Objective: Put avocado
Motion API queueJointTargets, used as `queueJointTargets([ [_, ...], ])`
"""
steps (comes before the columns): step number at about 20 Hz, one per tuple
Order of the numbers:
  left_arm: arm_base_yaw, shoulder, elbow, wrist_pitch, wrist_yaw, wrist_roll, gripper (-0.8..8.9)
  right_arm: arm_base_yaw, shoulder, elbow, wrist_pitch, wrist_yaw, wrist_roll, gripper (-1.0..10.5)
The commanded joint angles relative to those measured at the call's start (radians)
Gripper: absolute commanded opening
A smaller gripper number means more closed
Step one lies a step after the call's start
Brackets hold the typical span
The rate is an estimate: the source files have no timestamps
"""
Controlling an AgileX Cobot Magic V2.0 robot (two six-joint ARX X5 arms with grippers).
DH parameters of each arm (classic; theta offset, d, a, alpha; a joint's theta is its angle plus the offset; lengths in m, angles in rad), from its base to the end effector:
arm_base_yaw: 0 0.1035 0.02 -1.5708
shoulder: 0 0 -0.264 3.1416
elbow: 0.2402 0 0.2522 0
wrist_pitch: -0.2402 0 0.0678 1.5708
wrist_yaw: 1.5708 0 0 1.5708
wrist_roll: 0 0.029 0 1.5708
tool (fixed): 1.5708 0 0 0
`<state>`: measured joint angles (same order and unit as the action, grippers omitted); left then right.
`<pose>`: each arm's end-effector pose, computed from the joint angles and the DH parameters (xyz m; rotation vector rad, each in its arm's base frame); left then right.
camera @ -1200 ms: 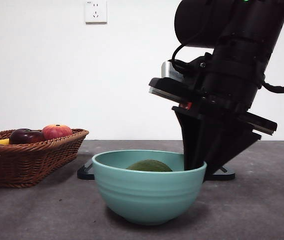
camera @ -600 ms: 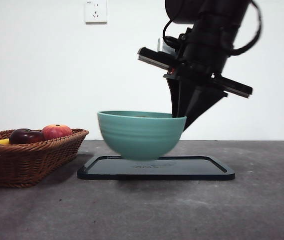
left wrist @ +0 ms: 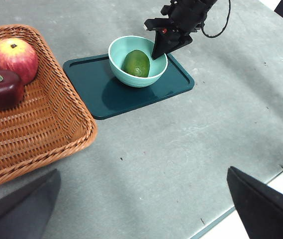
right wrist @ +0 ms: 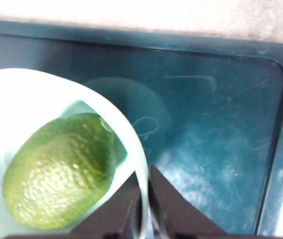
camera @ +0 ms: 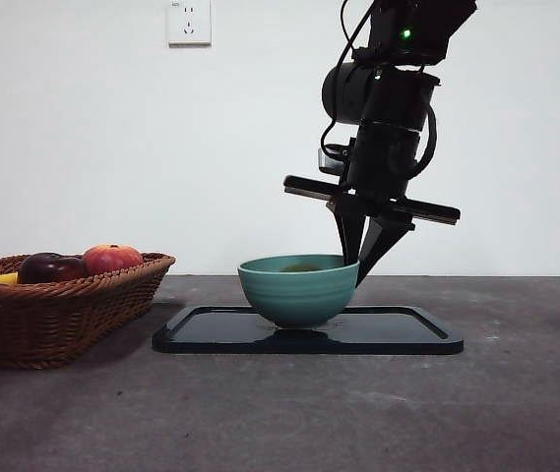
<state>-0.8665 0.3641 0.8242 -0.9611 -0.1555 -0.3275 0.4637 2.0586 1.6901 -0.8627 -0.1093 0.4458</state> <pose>0.0363 -0.0358 0.3137 -0.0585 0.5522 -0.6122 0.3796 0.1934 0.2133 0.1592 1.3051 0.2142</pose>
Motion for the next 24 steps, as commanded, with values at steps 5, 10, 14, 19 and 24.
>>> queueJointTargets([
  [5, -0.008, 0.001, 0.005, 0.011, -0.003, 0.005, 5.93, 0.020, 0.032, 0.029, 0.016, 0.008, -0.014, 2.4],
  [10, -0.008, 0.001, 0.005, 0.011, -0.003, 0.005, 5.93, -0.008, -0.064, 0.101, -0.078, 0.110, -0.085, 4.6],
  [14, -0.008, 0.001, 0.005, 0.011, -0.003, 0.005, 5.93, 0.021, -0.254, 0.103, -0.248, 0.209, -0.142, 6.1],
  [19, -0.008, 0.001, 0.005, 0.011, -0.003, 0.005, 5.93, 0.081, -0.469, 0.023, -0.359, 0.300, -0.143, 6.1],
  [24, -0.008, 0.001, 0.005, 0.011, -0.003, 0.005, 5.93, 0.167, -0.760, -0.201, -0.378, 0.302, -0.143, 6.1],
])
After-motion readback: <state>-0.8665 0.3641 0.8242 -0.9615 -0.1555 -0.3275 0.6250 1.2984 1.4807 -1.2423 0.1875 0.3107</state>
